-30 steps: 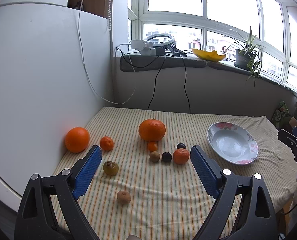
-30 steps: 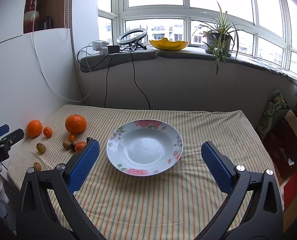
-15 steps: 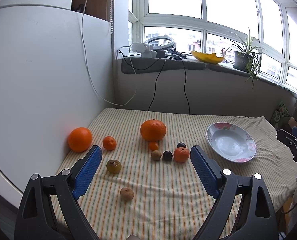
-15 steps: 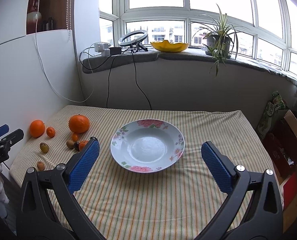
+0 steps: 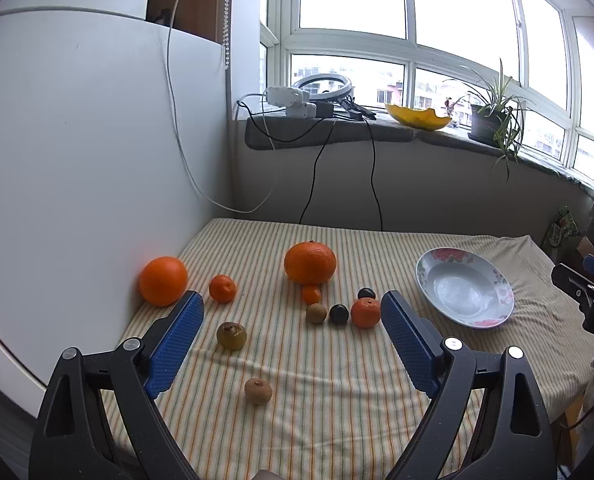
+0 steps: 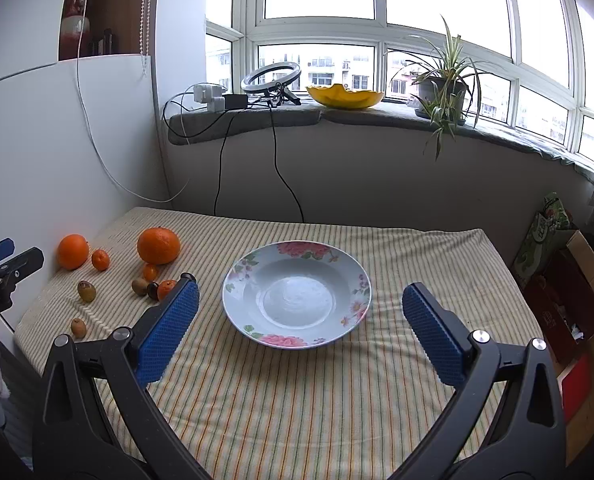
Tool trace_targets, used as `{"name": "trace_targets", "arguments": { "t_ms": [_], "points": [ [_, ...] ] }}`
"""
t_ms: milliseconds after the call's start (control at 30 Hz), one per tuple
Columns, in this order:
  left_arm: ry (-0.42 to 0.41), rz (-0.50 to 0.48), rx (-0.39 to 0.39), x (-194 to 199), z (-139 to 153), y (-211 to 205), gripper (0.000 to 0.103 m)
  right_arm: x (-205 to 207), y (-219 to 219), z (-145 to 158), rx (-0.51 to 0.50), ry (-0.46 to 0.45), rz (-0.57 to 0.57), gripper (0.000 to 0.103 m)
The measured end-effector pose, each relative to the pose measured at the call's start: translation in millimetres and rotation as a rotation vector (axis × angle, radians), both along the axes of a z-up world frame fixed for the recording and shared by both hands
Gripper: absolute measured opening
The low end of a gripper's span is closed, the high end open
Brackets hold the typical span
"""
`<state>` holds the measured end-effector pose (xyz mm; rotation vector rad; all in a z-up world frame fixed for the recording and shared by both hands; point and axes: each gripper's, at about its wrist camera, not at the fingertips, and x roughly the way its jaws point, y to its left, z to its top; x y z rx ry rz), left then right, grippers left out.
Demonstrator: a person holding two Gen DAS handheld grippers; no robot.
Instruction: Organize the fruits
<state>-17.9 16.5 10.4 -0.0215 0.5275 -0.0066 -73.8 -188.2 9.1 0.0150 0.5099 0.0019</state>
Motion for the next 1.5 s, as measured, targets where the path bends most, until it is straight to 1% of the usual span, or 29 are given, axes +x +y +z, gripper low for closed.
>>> {"name": "trace_targets", "arguments": {
  "t_ms": [767, 1233, 1500],
  "points": [
    [0.039, -0.012, 0.018, 16.9, -13.8, -7.3, 0.090, 17.8, -4.4, -12.7, 0.002, 0.035, 0.005, 0.103],
    [0.057, -0.026, 0.021, 24.6, -22.1, -7.8, 0.090, 24.9, -0.3, -16.5, -0.011, 0.044, 0.028, 0.103],
    [0.067, -0.031, 0.015, 32.4, -26.4, -3.1, 0.090, 38.3, 9.9, -16.3, -0.025, 0.057, 0.060, 0.103]
  ]
}}
